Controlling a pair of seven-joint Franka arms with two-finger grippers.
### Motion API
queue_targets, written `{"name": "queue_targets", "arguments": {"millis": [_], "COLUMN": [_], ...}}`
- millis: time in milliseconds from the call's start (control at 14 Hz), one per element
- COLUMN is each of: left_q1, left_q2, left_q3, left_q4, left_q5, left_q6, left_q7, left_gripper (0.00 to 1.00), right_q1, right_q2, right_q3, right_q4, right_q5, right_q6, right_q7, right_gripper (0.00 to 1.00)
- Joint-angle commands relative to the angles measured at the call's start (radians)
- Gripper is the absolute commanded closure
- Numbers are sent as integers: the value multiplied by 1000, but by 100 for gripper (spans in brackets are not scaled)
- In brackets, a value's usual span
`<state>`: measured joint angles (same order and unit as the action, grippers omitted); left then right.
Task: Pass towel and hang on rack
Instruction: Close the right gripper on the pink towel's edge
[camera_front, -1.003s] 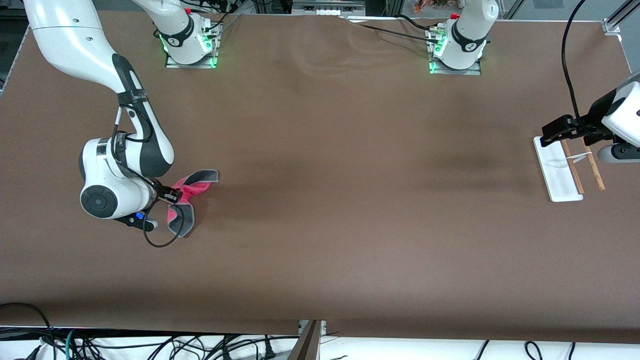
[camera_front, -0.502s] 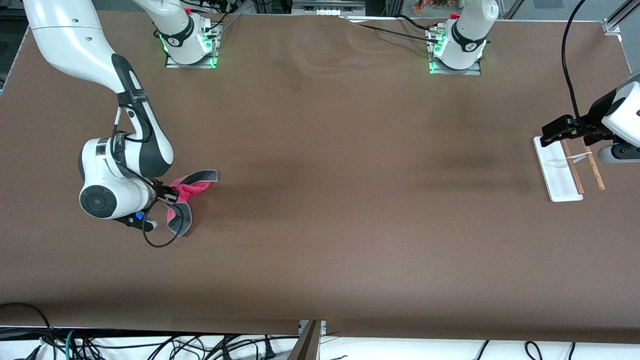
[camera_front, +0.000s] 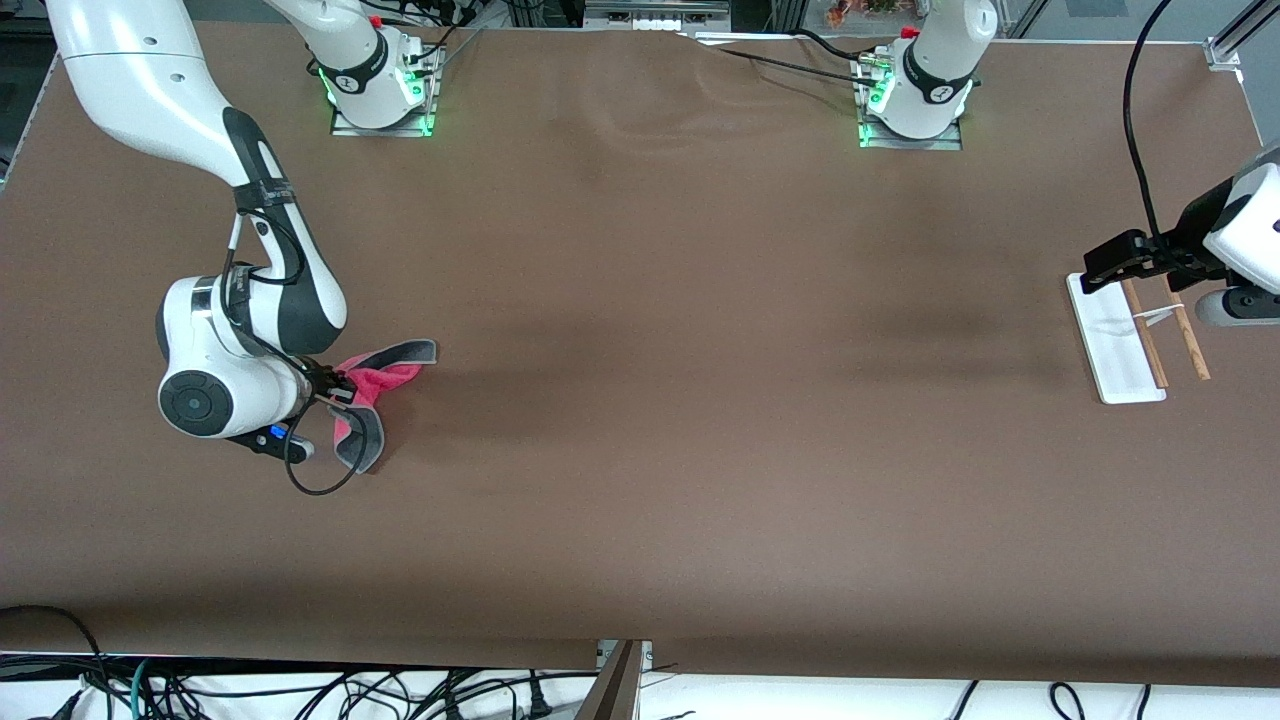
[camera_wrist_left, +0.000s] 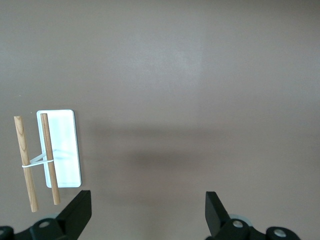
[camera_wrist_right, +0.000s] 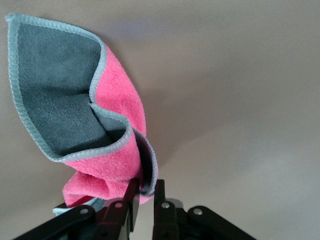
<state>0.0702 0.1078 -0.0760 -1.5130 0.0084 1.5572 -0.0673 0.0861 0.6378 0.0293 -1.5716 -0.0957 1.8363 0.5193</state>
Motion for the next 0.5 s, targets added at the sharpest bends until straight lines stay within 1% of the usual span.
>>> {"name": "queue_targets", "arguments": {"millis": [0,215,430], "left_q1": [3,3,3], "left_q2": [10,10,10], "left_q3": [-2,-2,-2], "left_q4": [24,23,23], "left_q5": [16,16,16], "left_q6": [-14,-14,-14], "left_q7": [11,11,11], "left_gripper": [0,0,0], "right_q1": [-5,-5,-5], "right_q2": [-10,-15,-36], "right_q3": [3,3,1], "right_q4": [-4,13,86], "right_q5": [10,10,8], "right_q6": [-5,-3,-26], "right_q7": [-21,-21,-60], "right_gripper": [100,100,100]}}
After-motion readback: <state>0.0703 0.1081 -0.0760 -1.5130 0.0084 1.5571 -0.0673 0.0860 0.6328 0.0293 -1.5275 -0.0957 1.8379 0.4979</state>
